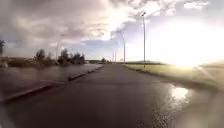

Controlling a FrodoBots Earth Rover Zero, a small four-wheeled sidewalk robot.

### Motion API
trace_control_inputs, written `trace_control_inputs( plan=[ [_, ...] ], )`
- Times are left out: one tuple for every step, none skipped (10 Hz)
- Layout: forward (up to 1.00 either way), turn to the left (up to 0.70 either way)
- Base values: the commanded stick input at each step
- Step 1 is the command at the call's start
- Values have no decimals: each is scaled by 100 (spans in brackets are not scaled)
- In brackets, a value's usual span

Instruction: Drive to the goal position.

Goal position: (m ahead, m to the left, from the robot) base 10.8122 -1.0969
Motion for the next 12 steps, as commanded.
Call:
trace_control_inputs(
  plan=[
    [70, 0],
    [70, 0],
    [70, 0],
    [70, 0],
    [70, 0],
    [70, 0],
    [70, 0],
    [70, 0],
    [70, 0],
    [70, 0],
    [70, 0],
    [70, 0]
  ],
)
